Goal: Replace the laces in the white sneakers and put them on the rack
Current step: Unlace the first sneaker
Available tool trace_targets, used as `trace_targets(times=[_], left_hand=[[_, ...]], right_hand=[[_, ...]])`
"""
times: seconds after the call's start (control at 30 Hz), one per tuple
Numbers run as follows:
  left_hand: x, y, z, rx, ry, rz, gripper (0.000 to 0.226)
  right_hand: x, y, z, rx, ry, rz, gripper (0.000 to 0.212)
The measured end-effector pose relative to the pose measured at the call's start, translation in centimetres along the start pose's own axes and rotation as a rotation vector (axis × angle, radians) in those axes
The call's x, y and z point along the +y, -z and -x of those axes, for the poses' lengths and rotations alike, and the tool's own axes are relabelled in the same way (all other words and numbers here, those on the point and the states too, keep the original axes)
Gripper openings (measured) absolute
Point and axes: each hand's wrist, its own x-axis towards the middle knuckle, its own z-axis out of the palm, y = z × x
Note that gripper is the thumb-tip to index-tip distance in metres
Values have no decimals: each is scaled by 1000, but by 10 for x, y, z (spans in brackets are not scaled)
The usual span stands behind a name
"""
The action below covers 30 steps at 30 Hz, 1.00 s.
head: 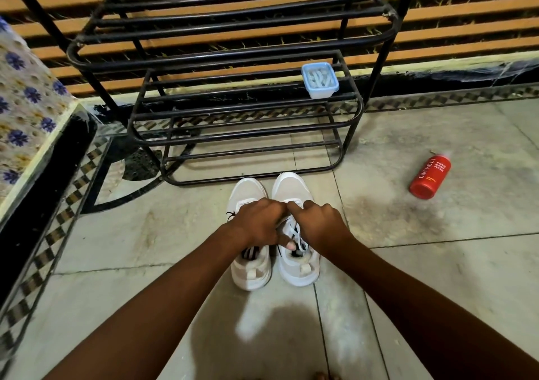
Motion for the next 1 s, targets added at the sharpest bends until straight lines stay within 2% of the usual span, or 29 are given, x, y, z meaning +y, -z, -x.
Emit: trace_targets(times=[0.13,0.27,0.37,0.47,0.53,0.6,0.7,0.73,0.8,0.87,0.93,1.0], left_hand=[[0,-3,-1,-7,15,-23,64],[0,-6,-5,-34,31,-29,62],[2,-8,-8,-54,61,-74,75],[1,-6,-8,-60,78,-92,84],[1,-5,-7,-63,83,-100,71],[2,-4,-7,-65,94,-117,70],[3,-3,-9,-65,107,-129,74],[3,-3,-10,-64,114,-123,73],[3,-4,-10,-60,121,-111,70],[2,-6,-12,-62,129,-111,70],[3,-8,-13,-62,128,-125,83],[2,-9,-14,-50,121,-134,87]], right_hand=[[4,2,2,-81,-28,-119,35],[9,17,-2,-63,-321,-543,22],[12,17,-4,-136,-488,-640,10],[16,23,-6,-192,-405,-675,14],[23,28,-8,-241,-296,-688,18],[32,35,-13,-381,-305,-839,18],[51,50,-23,-695,-427,-1330,16],[58,54,-25,-780,-472,-1413,16],[67,60,-27,-870,-500,-1421,14],[67,55,-27,-816,-408,-1258,4],[62,45,-27,-572,-242,-952,14],[54,36,-26,-392,-83,-856,19]])
